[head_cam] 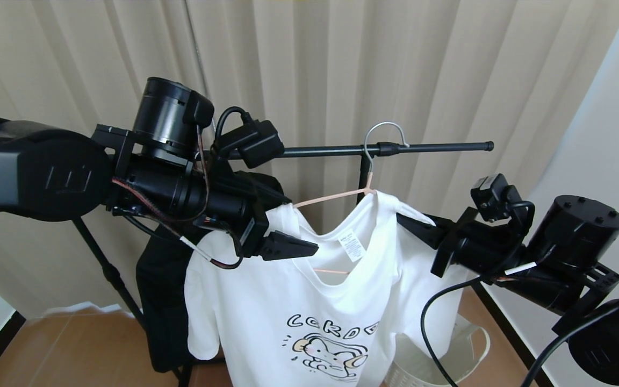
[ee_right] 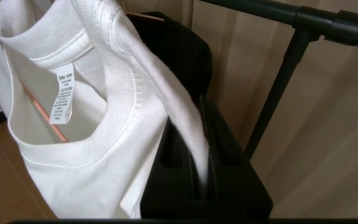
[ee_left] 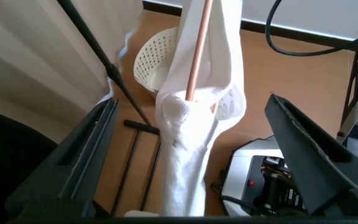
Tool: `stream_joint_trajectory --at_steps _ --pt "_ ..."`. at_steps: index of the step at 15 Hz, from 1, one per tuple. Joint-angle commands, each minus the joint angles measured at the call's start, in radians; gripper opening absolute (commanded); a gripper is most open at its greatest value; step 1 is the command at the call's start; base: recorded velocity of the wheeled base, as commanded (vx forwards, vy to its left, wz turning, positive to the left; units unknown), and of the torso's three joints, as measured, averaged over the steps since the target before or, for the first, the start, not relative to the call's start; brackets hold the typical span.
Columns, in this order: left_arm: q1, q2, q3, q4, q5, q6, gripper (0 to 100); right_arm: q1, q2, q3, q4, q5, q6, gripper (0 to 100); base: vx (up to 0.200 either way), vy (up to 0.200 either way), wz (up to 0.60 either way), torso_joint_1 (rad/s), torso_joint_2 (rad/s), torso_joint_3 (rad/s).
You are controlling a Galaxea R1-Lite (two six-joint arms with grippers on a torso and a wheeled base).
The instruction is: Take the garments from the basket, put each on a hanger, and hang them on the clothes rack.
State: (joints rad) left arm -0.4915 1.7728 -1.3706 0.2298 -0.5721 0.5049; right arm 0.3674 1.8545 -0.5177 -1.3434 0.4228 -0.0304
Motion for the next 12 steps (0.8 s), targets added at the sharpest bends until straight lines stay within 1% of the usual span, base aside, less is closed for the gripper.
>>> stream_joint_trajectory --at_steps 1,4,5,12 --pt "-0.001 0.007 0.001 0.000 -0.008 0.000 100 0.001 -0.001 -0.001 0.000 0.001 0.000 0 0.000 0.000 0.00 0.000 0.00 0.000" --pt "-0.001 0.017 -0.001 0.000 -0.008 0.000 100 0.001 -0.001 -0.002 0.000 0.001 0.000 0 0.000 0.000 0.00 0.000 0.00 0.000" --pt "-0.001 0.019 0.001 0.000 -0.008 0.000 0 0.001 -0.001 -0.002 0.000 -0.001 0.000 0 0.000 0.000 0.00 0.000 0.00 0.000" --pt "-0.010 0.019 0.004 -0.003 -0.009 0.001 0 0.001 -0.004 -0.002 0.000 0.001 0.001 0 0.000 0.000 0.00 0.000 0.00 0.000"
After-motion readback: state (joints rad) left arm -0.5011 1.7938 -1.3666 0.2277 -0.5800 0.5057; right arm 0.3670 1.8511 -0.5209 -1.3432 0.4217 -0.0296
